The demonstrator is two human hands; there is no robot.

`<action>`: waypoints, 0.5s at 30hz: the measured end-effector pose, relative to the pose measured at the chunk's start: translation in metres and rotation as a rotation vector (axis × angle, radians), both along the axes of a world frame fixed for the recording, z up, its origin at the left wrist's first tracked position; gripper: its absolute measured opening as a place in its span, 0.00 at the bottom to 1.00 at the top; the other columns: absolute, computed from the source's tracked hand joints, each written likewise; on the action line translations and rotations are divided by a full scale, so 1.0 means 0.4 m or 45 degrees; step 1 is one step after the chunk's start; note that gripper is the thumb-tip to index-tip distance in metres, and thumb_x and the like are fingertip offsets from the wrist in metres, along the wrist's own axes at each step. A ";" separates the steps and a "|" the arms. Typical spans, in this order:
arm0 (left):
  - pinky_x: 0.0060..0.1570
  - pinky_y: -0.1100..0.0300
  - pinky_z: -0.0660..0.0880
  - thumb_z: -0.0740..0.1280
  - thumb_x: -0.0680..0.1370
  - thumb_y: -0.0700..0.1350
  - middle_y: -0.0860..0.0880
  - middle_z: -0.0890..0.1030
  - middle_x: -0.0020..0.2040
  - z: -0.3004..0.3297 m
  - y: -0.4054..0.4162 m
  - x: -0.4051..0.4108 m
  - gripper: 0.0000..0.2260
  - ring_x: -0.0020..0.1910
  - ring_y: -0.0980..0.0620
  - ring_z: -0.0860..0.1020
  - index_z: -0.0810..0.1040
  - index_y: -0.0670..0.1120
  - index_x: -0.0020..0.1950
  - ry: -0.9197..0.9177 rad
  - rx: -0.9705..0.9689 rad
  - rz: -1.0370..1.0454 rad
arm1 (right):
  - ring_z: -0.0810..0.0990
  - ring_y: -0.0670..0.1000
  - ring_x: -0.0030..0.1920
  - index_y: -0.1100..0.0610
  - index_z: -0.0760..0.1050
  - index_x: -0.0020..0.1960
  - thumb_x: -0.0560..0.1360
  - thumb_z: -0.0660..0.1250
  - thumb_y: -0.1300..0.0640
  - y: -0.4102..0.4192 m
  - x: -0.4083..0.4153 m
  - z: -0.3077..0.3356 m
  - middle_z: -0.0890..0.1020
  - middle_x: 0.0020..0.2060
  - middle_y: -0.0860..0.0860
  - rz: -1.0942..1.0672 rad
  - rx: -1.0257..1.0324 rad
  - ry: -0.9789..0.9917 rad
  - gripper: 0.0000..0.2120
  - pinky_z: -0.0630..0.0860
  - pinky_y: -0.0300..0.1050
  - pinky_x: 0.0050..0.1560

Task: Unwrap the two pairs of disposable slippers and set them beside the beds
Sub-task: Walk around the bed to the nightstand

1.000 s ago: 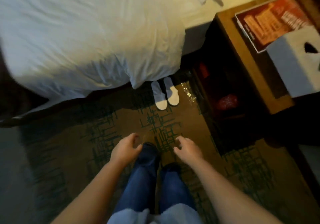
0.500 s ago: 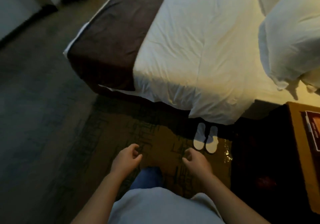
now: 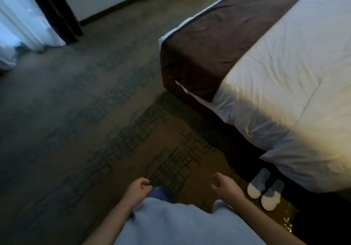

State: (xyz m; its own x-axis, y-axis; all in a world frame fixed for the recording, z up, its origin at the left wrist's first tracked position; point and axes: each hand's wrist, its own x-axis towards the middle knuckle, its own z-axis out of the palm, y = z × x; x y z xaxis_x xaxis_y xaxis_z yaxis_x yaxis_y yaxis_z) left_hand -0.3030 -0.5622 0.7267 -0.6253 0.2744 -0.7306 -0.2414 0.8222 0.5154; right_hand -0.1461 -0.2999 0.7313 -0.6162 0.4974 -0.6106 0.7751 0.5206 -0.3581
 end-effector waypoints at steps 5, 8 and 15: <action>0.47 0.57 0.74 0.67 0.74 0.42 0.46 0.79 0.43 -0.002 -0.117 -0.181 0.13 0.44 0.48 0.78 0.75 0.42 0.58 -0.031 -0.079 0.007 | 0.77 0.45 0.44 0.50 0.69 0.63 0.73 0.65 0.49 -0.075 -0.161 -0.053 0.79 0.53 0.48 -0.069 -0.001 -0.060 0.19 0.78 0.40 0.42; 0.43 0.59 0.73 0.66 0.75 0.43 0.47 0.78 0.44 0.025 -0.139 -0.318 0.13 0.44 0.47 0.79 0.74 0.44 0.59 0.048 -0.041 0.108 | 0.76 0.41 0.38 0.49 0.71 0.62 0.72 0.65 0.50 -0.124 -0.251 -0.067 0.79 0.48 0.46 -0.246 0.015 -0.008 0.18 0.74 0.36 0.33; 0.43 0.58 0.74 0.64 0.76 0.43 0.49 0.79 0.43 0.058 -0.076 -0.585 0.13 0.42 0.51 0.80 0.73 0.45 0.60 0.128 0.140 0.265 | 0.77 0.43 0.36 0.50 0.72 0.58 0.72 0.65 0.52 -0.105 -0.481 -0.053 0.77 0.38 0.44 -0.176 -0.055 0.004 0.15 0.74 0.38 0.32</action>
State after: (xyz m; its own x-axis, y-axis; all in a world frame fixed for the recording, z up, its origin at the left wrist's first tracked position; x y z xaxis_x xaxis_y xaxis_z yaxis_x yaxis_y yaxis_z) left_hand -0.5369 -0.5926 0.7500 -0.7443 0.2066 -0.6351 -0.3427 0.6980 0.6288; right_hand -0.3387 -0.3421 0.7100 -0.5456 0.5508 -0.6317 0.8372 0.3930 -0.3804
